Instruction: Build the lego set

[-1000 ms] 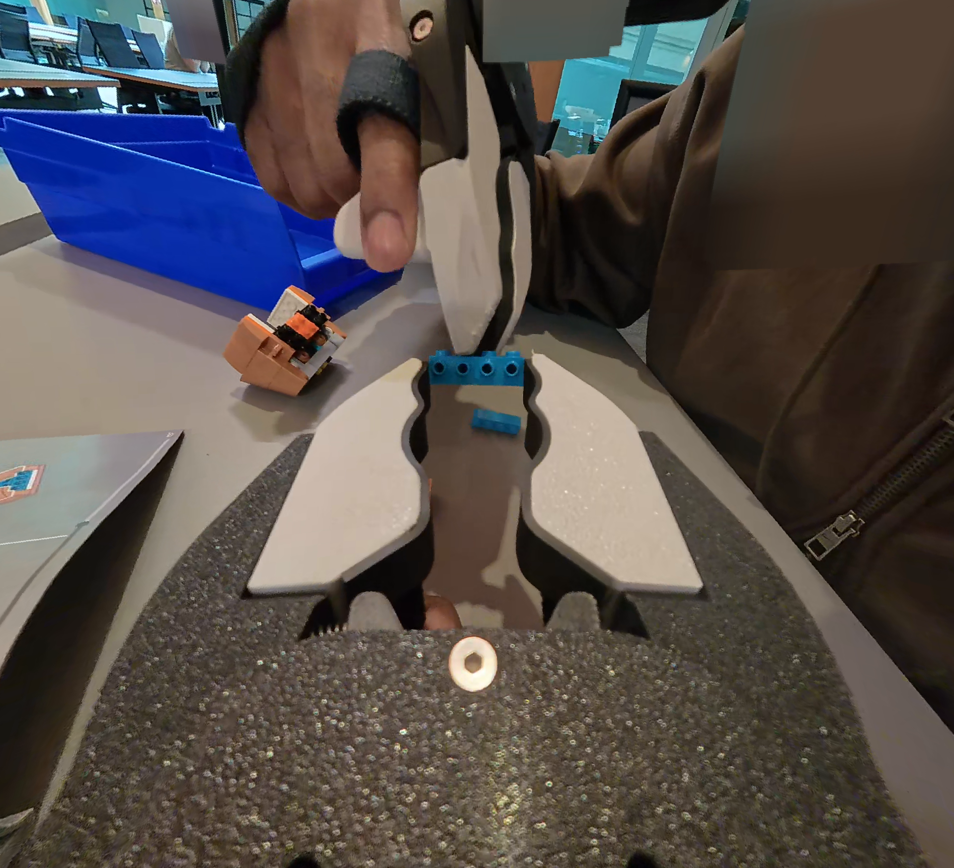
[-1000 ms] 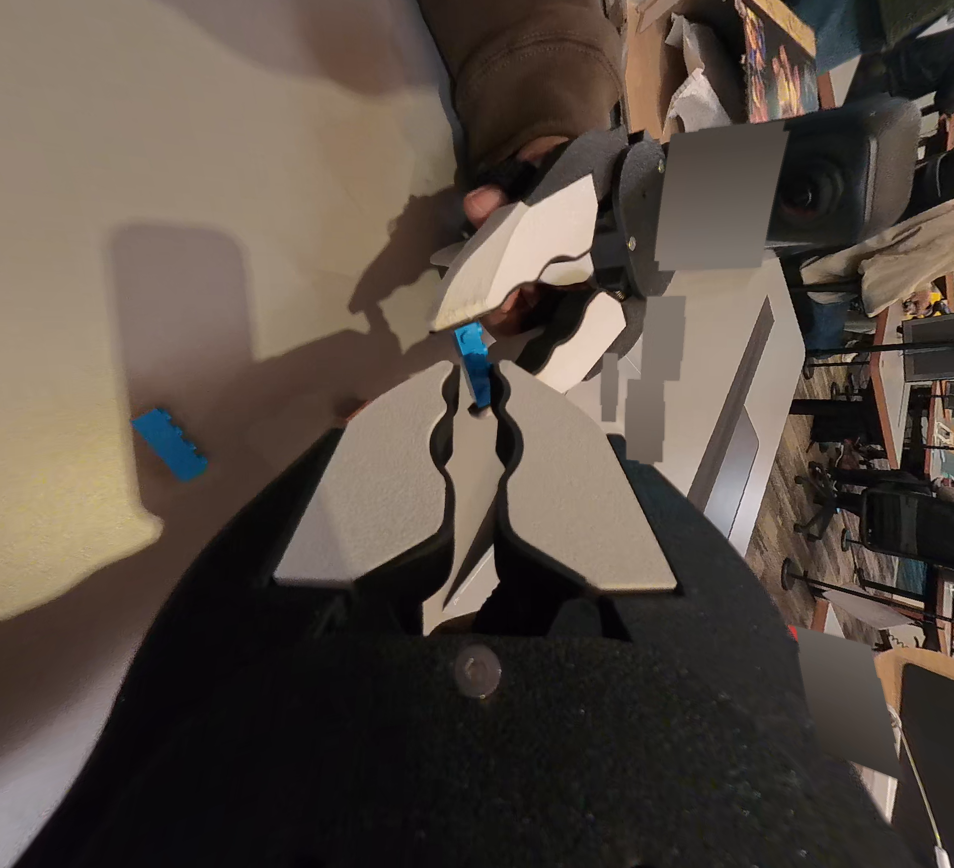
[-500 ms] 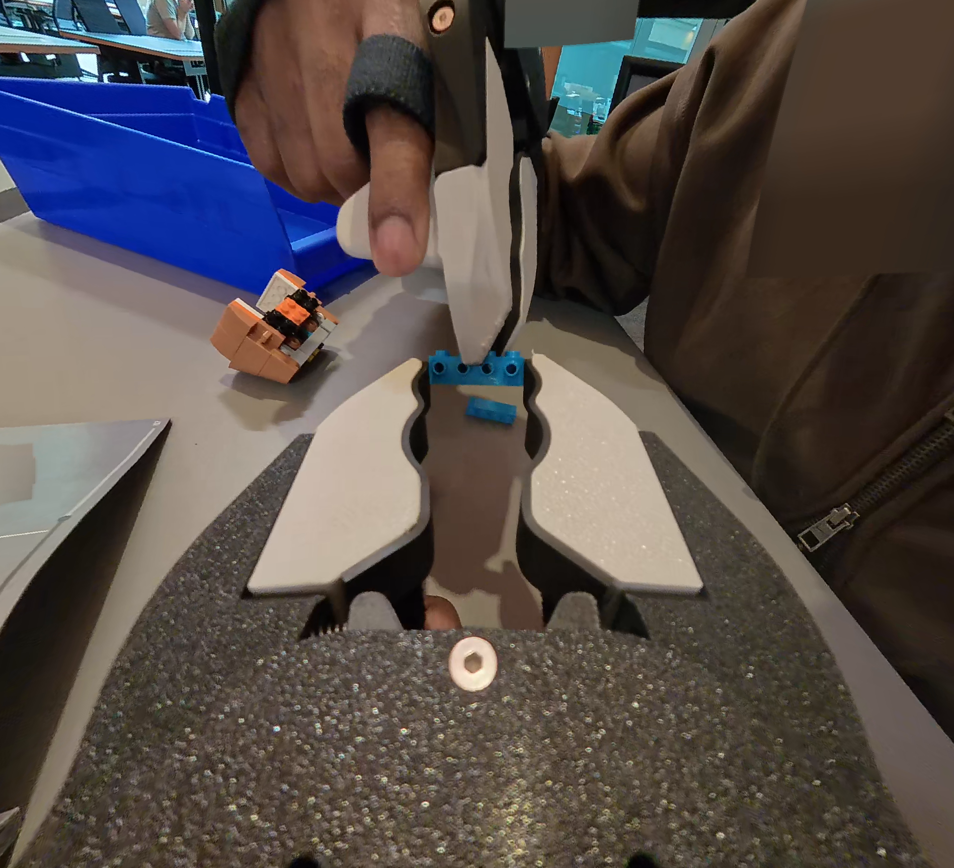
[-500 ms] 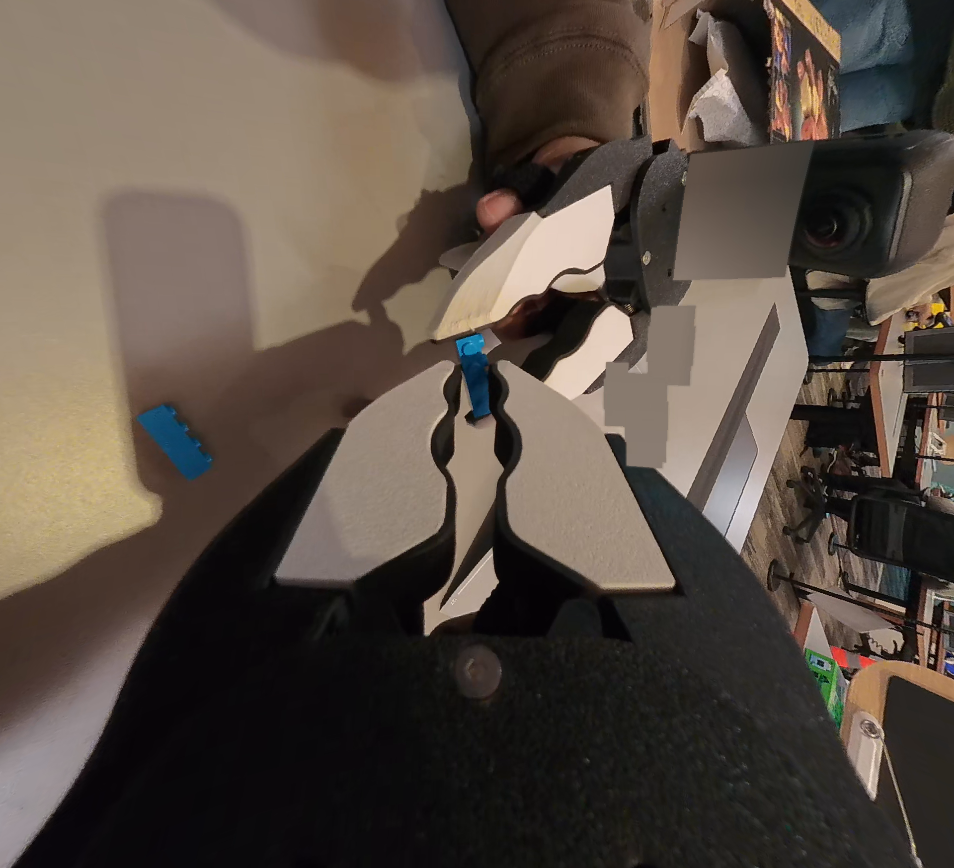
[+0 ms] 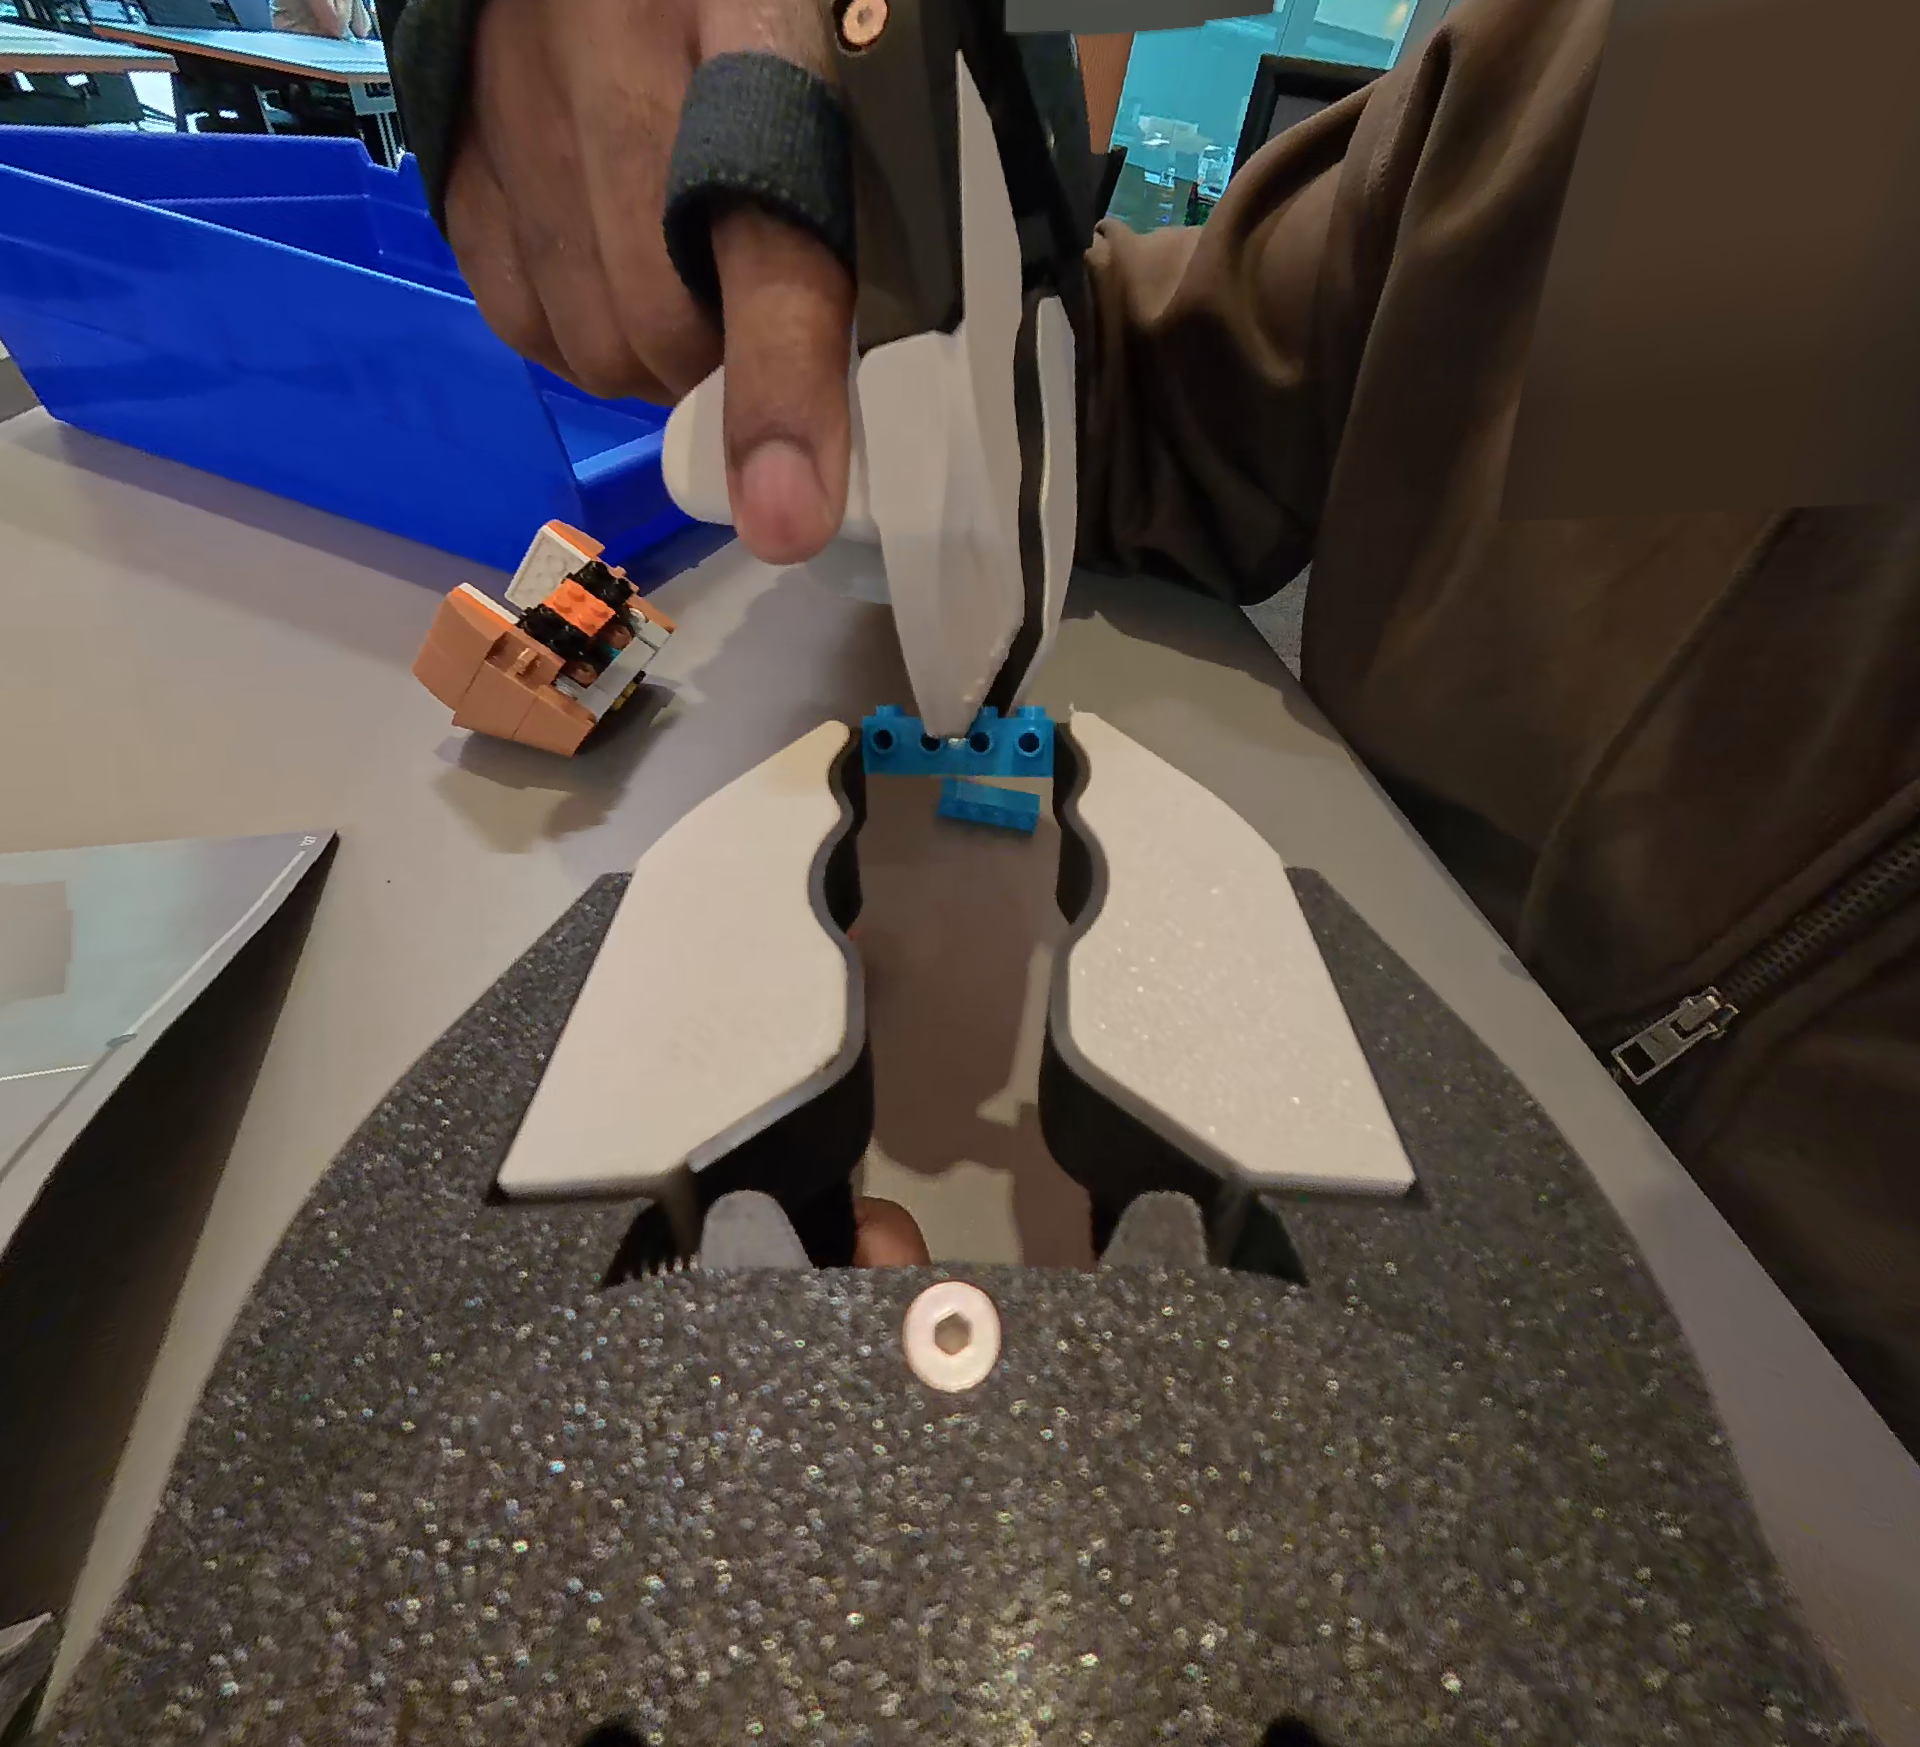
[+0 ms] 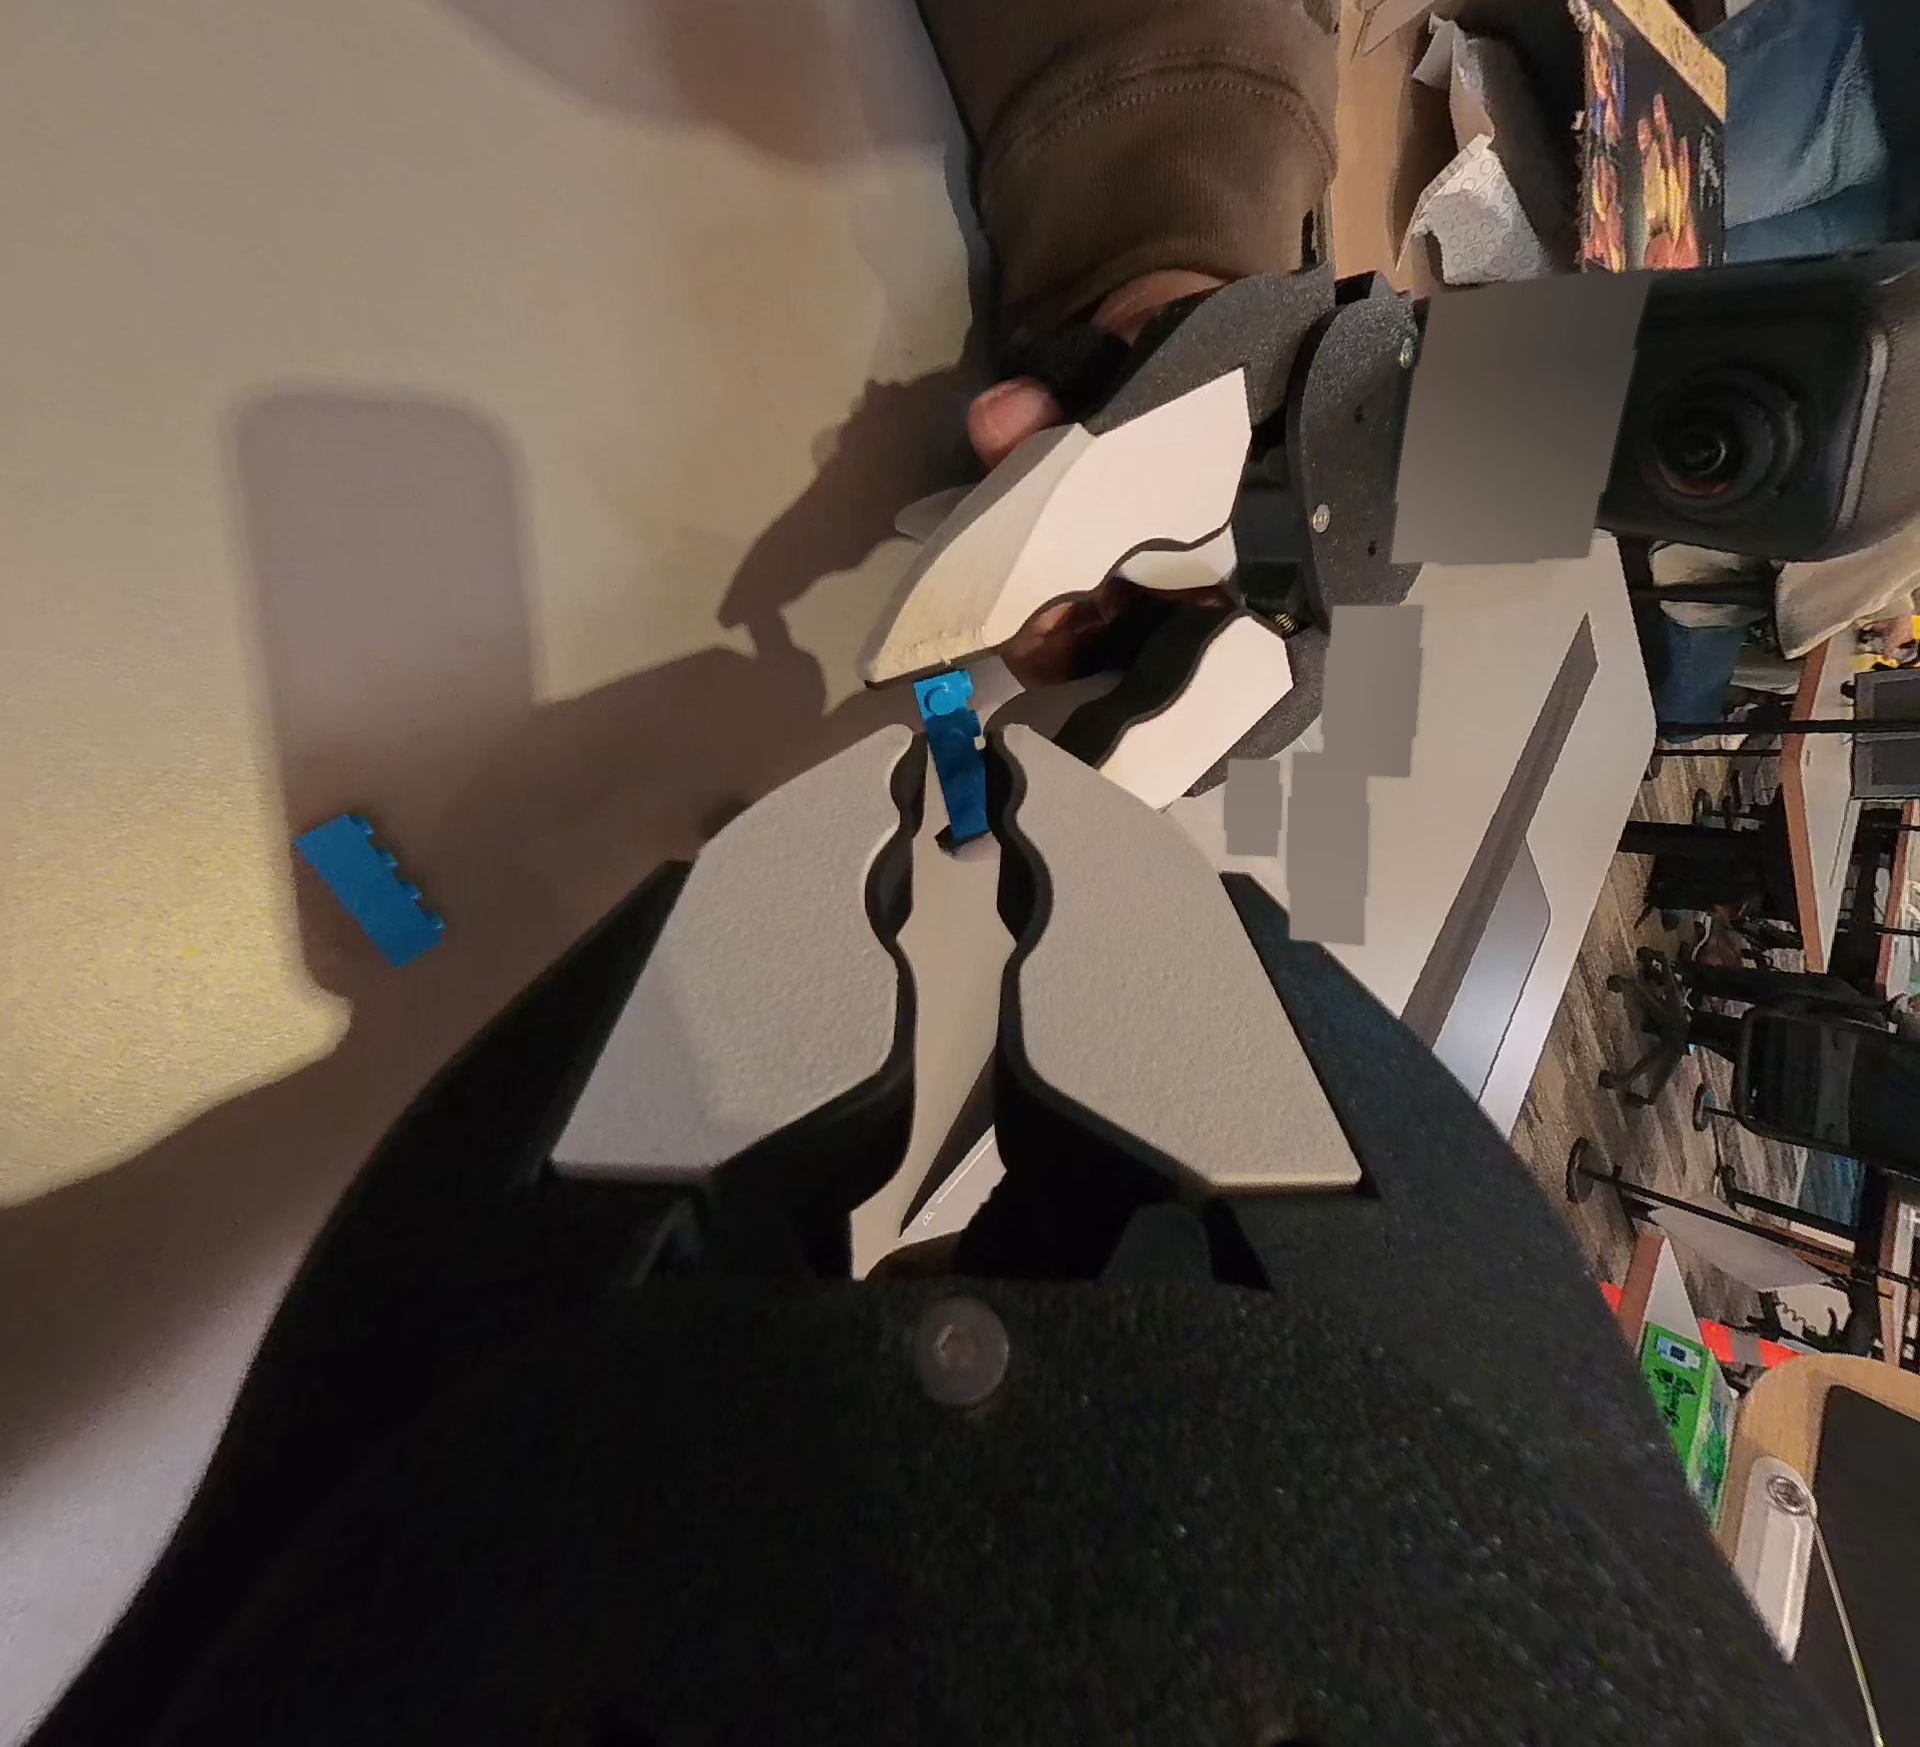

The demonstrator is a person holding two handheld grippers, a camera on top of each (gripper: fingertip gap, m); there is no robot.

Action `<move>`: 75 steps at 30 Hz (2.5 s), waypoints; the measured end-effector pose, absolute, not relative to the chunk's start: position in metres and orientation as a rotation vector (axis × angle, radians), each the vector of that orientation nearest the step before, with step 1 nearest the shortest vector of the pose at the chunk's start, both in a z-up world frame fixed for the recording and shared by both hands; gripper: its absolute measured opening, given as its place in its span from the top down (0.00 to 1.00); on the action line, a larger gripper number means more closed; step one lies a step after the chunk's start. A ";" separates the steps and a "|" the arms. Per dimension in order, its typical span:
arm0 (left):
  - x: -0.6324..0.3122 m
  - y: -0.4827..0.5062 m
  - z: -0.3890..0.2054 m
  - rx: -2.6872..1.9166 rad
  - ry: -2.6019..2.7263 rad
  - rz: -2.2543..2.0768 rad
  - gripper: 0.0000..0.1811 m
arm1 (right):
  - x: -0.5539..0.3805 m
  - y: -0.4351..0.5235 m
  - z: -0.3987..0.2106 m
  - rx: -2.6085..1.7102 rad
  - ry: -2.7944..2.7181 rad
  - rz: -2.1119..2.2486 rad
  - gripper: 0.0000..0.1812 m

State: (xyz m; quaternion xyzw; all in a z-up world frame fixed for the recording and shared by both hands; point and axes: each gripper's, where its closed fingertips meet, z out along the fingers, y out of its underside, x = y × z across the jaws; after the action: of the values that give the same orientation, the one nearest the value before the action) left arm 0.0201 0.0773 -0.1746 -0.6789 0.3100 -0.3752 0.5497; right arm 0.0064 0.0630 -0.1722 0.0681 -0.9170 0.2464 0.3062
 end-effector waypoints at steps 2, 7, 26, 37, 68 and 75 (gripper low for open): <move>0.020 0.077 -0.175 -1.610 0.734 -0.889 0.81 | 0.006 0.063 -0.173 0.181 -2.427 0.651 0.94; 0.020 0.077 -0.176 -1.617 0.737 -0.889 0.81 | 0.006 0.063 -0.174 0.183 -2.428 0.651 0.94; 0.023 0.076 -0.178 -1.634 0.757 -0.894 0.81 | 0.004 0.067 -0.180 0.191 -2.440 0.585 0.94; 0.021 0.077 -0.178 -1.646 0.732 -0.908 0.81 | 0.007 0.063 -0.176 0.206 -2.426 0.603 0.94; -0.007 0.109 -0.259 -2.101 1.007 -0.358 0.68 | 0.022 0.091 -0.162 0.126 -2.390 0.599 0.95; 0.001 0.109 -0.264 -2.119 1.105 -0.469 0.65 | 0.025 0.095 -0.161 0.121 -2.388 0.600 0.95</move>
State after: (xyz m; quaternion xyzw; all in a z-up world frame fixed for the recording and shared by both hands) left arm 0.0013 0.1085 -0.2640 -0.8165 0.4256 -0.1807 0.3457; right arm 0.0247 0.0948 -0.1608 0.0464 -0.9139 0.2296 0.3316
